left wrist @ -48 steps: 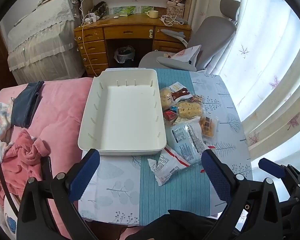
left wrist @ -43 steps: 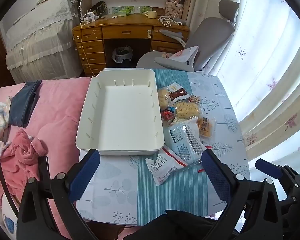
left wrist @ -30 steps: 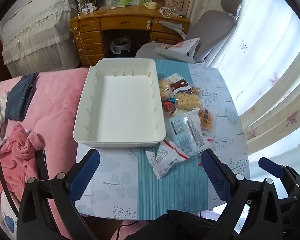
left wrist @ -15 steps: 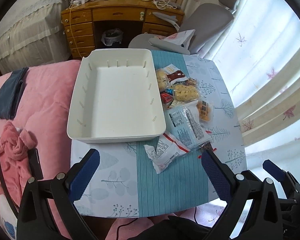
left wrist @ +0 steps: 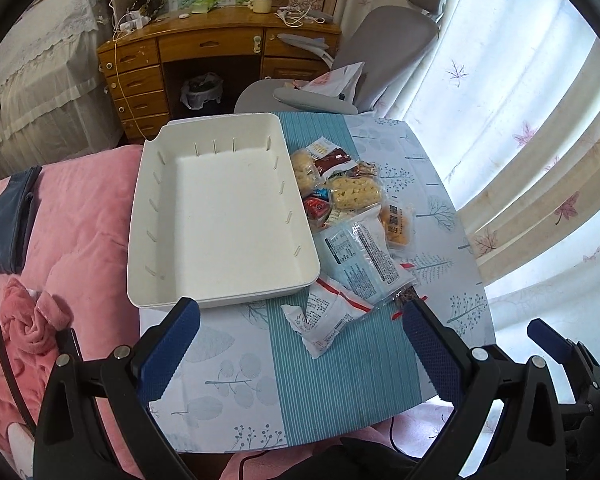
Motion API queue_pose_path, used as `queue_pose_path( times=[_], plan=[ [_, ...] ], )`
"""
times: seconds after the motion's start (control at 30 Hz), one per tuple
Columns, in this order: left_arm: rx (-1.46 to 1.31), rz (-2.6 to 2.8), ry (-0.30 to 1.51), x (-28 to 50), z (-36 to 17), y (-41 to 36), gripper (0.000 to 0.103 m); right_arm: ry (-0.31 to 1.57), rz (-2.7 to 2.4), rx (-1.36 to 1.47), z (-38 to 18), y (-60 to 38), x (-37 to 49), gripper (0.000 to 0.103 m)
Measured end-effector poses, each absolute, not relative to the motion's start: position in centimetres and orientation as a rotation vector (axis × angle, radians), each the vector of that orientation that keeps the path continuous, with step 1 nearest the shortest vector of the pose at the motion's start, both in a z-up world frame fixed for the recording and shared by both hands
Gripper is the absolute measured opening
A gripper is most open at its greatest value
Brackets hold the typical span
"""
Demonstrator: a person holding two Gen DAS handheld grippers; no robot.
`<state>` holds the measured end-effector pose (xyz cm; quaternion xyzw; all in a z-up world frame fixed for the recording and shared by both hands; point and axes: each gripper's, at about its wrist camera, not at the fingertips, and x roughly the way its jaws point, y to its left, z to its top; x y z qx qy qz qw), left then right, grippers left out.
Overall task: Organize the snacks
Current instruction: 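Move both tools toward the snack pile beside the white tray, then grasp the white printed snack bag with the left gripper while right grasps bread pack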
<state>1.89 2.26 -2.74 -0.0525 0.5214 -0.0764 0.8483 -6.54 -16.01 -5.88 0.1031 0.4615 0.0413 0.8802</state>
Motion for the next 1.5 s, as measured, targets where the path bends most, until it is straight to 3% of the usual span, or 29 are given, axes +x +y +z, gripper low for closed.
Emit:
queue_pose_path(
  times=[0.53,0.7,1.13,1.5],
  plan=[
    [-0.228,0.036,1.133,3.3,-3.6,-0.4,0.101,0.925,0.288,0.109,-5.7,-18.9,-2.4,0.102],
    [-0.333,0.155,1.174,3.3,-5.3,-1.4,0.101,0.930,0.406,0.044,-6.5,-20.8,-0.3,0.097],
    [-0.676,0.411,1.331,2.0,-14.2,-2.7,0.101,1.134,0.648,0.109,-13.4,-25.4,6.0,0.088],
    [-0.869,0.492,1.457,4.0,-22.7,-2.0,0.101,1.263,0.741,0.119,-21.0,-22.5,11.1,0.085]
  ],
)
